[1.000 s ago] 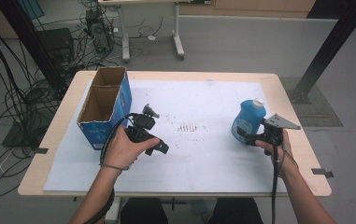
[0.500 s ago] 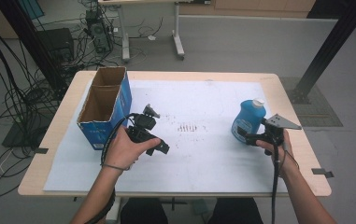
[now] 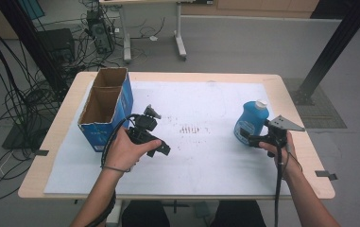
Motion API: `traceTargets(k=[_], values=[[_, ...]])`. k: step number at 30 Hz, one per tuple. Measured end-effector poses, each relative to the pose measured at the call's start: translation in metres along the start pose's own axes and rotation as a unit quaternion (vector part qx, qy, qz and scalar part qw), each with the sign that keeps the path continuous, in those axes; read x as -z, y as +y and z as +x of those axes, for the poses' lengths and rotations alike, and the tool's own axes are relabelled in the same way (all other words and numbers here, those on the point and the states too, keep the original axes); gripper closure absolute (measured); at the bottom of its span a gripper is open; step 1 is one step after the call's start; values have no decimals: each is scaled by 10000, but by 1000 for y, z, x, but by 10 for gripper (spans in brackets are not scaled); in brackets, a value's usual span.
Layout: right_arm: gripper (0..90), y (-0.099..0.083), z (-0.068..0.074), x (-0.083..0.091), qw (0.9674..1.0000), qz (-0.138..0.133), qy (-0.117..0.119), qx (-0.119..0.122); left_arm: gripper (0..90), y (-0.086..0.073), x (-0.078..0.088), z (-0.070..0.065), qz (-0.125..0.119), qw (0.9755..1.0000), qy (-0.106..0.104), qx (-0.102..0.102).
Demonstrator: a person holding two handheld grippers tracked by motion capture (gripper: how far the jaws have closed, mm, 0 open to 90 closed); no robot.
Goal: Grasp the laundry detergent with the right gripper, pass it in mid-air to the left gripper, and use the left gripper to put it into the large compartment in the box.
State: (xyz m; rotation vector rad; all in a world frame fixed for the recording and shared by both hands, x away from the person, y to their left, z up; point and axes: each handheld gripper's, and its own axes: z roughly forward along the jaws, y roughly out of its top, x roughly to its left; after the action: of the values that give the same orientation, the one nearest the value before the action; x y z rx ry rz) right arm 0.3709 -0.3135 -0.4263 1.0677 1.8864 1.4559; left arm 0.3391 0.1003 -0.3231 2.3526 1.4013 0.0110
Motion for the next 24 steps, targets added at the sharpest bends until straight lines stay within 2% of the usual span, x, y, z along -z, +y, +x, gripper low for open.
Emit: traceTargets(k=[24], values=[[21, 0, 2, -1, 9999, -103, 46, -48, 114, 0, 1, 0, -20, 10000, 9, 17]])
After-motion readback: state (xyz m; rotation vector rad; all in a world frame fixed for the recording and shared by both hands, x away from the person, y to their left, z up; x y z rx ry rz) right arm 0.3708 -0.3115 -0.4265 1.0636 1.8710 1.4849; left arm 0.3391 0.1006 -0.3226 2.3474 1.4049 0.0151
